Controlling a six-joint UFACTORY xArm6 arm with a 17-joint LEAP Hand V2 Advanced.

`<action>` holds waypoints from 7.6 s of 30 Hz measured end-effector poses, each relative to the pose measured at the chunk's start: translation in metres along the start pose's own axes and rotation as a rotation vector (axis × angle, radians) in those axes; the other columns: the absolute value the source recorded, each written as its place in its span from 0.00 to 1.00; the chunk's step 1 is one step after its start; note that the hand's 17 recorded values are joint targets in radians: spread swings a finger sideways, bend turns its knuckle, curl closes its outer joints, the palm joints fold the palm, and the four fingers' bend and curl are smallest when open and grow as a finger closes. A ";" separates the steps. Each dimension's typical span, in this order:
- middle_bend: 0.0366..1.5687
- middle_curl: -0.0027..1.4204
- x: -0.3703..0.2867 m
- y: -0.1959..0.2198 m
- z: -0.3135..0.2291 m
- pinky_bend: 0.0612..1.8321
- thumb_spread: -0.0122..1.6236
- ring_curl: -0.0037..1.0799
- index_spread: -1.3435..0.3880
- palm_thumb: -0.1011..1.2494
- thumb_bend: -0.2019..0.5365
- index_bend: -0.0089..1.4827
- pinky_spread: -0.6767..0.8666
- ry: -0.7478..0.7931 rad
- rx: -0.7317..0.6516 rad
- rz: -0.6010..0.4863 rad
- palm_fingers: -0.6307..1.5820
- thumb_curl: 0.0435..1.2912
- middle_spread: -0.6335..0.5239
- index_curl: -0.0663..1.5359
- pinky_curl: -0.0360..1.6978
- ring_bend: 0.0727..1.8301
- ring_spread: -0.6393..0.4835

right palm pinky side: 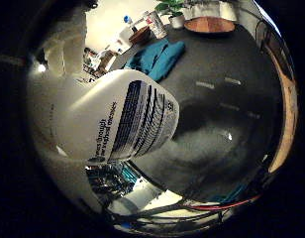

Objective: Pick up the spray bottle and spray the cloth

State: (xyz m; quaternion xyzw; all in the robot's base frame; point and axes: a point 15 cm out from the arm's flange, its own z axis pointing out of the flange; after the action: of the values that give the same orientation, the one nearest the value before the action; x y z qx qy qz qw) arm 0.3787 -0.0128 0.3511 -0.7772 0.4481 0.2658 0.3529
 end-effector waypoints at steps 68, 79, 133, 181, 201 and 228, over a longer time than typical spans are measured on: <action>0.86 0.48 -0.079 -0.082 0.128 0.58 0.72 0.59 0.64 0.69 0.25 0.76 0.27 0.180 -0.574 0.311 0.80 0.52 0.43 0.55 0.73 0.79 0.40; 0.86 0.49 -0.054 -0.082 0.143 0.58 0.70 0.59 0.64 0.69 0.26 0.76 0.27 0.121 -0.590 0.361 0.80 0.52 0.43 0.55 0.73 0.79 0.40; 0.87 0.48 -0.283 -0.231 0.360 0.57 0.62 0.59 0.63 0.70 0.25 0.73 0.30 -0.448 -0.033 -0.169 0.81 0.57 0.44 0.58 0.75 0.79 0.40; 0.12 0.21 -0.143 -0.190 0.387 0.17 0.66 0.22 0.59 0.46 0.23 0.09 0.70 -0.313 -0.285 -0.035 0.24 0.25 0.69 0.26 0.33 0.15 0.74; 0.09 0.17 -0.197 -0.164 0.247 0.16 0.67 0.22 0.60 0.51 0.24 0.11 0.70 -0.178 -0.332 -0.153 0.26 0.21 0.71 0.19 0.23 0.07 0.78; 0.10 0.20 -0.129 -0.002 0.117 0.14 0.72 0.20 0.61 0.56 0.25 0.12 0.70 0.334 -0.544 0.115 0.29 0.22 0.71 0.22 0.21 0.07 0.78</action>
State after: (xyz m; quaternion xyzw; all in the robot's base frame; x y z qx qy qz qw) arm 0.3101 0.1457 0.3744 -0.8493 0.4555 0.2642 0.0381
